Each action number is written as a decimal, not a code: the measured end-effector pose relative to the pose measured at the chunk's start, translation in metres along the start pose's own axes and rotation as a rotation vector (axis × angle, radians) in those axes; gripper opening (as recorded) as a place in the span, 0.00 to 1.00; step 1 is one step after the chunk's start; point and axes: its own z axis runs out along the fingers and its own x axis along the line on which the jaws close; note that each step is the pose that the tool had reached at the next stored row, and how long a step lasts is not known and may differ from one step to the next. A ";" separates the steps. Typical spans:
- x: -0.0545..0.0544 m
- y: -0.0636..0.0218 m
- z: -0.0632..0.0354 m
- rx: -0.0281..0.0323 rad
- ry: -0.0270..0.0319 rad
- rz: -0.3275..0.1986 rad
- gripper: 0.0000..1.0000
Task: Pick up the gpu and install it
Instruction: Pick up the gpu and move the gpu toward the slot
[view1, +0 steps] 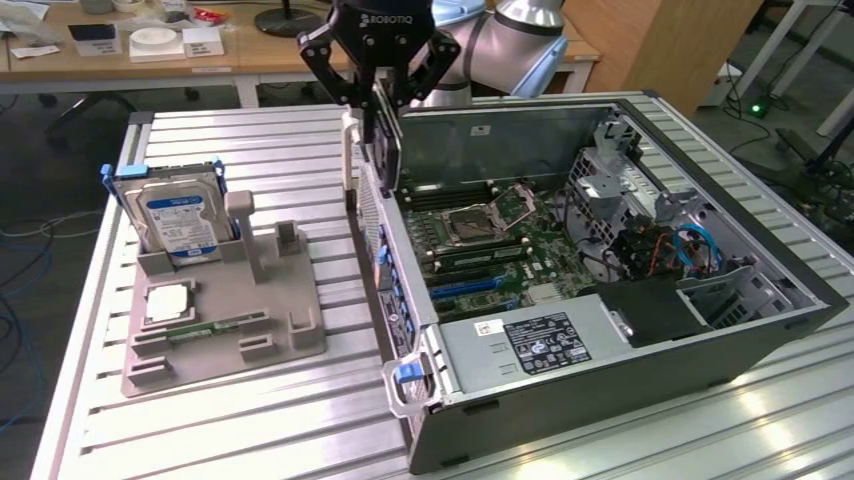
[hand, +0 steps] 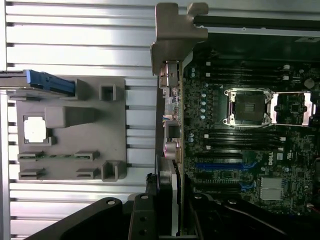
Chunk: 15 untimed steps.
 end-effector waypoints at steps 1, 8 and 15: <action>-0.001 0.0000 0.0000 0.0001 0.0000 0.000 0.28; -0.006 0.0000 0.0000 0.0007 0.0000 0.000 0.28; -0.012 -0.0001 -0.0001 0.0014 0.0000 0.000 0.28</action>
